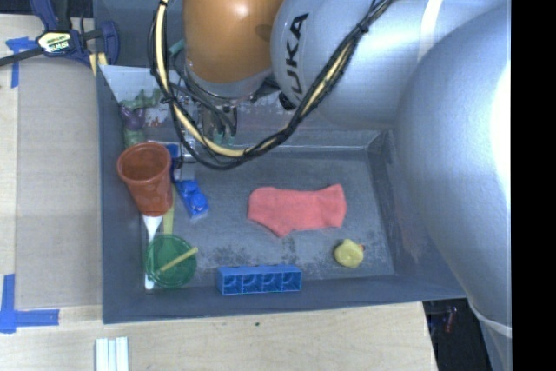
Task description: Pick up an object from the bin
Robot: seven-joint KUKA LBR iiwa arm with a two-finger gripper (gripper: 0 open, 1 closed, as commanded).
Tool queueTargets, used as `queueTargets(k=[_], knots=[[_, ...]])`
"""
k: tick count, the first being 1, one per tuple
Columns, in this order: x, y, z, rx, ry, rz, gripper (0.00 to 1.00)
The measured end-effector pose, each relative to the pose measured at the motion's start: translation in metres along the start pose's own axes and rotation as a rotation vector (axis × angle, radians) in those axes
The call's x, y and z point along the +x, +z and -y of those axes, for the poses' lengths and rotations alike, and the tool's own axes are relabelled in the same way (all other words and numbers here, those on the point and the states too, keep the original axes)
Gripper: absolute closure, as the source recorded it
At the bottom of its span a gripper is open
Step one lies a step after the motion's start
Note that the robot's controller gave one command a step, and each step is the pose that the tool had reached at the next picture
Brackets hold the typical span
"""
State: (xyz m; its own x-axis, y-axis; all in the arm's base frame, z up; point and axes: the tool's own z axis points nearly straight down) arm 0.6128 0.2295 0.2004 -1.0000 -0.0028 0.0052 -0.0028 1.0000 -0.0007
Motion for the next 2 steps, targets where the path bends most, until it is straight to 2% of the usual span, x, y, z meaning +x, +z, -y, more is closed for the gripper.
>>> queueTargets(k=[1,2], knots=[[-0.002,-0.004,0.000,-0.002,0.002,0.007,0.00],[0.011,0.027,-0.007,-0.002,-0.079,0.010,0.00]])
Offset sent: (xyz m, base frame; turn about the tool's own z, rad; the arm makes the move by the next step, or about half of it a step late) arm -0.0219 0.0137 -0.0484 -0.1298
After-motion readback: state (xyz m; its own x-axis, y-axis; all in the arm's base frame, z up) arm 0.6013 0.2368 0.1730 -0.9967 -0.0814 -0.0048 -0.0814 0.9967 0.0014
